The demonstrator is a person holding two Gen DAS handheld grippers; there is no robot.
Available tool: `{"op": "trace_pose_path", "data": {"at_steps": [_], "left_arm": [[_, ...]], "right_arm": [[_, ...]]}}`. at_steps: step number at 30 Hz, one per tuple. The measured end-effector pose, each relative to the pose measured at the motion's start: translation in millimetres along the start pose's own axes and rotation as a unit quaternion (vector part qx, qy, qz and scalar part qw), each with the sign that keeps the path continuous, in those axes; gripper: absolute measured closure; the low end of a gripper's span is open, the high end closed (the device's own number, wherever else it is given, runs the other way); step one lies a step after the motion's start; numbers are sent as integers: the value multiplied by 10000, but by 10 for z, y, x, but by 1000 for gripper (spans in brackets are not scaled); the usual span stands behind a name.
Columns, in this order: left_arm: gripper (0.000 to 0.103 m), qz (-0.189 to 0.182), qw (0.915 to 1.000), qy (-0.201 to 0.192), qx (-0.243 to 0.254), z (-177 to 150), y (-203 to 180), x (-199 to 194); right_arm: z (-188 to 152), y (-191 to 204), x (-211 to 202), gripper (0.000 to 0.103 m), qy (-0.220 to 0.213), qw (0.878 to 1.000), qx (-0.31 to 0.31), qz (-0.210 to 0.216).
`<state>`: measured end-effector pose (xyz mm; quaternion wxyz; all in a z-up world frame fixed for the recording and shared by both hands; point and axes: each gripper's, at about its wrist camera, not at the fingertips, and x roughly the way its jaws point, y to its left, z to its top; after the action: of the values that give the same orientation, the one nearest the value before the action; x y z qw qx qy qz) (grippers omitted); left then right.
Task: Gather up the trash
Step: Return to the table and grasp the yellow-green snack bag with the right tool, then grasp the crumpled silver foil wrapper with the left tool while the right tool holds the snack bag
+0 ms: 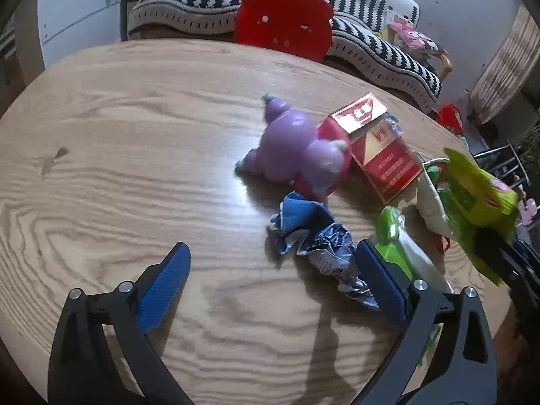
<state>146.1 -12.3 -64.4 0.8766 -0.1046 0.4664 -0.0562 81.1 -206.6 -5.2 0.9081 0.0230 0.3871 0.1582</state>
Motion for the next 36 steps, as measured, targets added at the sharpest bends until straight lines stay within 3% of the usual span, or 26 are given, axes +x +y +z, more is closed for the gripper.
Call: {"op": "trace_pose_path", "data": {"at_steps": [5, 6, 9, 13, 20, 23, 26, 27, 28, 29, 31, 34, 36], "left_arm": [[46, -193, 9996, -67, 194, 15, -163, -19], [57, -234, 9993, -93, 276, -3, -197, -36], [103, -293, 9983, -219, 447, -26, -258, -133], [103, -585, 9981, -53, 161, -42, -134, -257], [103, -754, 9971, -22, -127, -13, 10, -312], [102, -750, 9969, 134, -207, -11, -30, -179], [82, -763, 9968, 109, -202, 4, -56, -135], [56, -742, 9971, 29, -161, 8, -75, -165], [24, -674, 9976, -91, -124, 10, -88, -211], [15, -542, 9981, -277, -111, 11, -94, -282], [13, -484, 9976, -480, -95, 16, -84, -366], [14, -422, 9984, -343, -139, 30, -18, -365], [14, -585, 9972, -336, -313, 42, 71, -463]], "right_arm": [[-58, -93, -227, 64, -92, 9999, 69, -29], [-73, -112, -268, 64, -114, 9999, 82, -37], [-105, -162, -382, 64, -179, 9997, 151, -22], [-134, -218, -496, 64, -230, 9995, 209, -4], [-122, -181, -507, 64, -220, 9996, 189, 6], [-102, -174, -482, 64, -184, 9997, 178, 23], [-105, -162, -468, 64, -157, 9998, 152, 29], [-99, -176, -465, 64, -151, 9998, 142, 32], [-99, -185, -465, 64, -151, 9998, 140, 28], [-97, -199, -464, 64, -145, 9998, 146, 36], [-95, -207, -467, 64, -146, 9998, 156, 32], [-99, -209, -474, 64, -142, 9998, 153, 26], [-96, -213, -482, 64, -150, 9998, 161, 36]]}}
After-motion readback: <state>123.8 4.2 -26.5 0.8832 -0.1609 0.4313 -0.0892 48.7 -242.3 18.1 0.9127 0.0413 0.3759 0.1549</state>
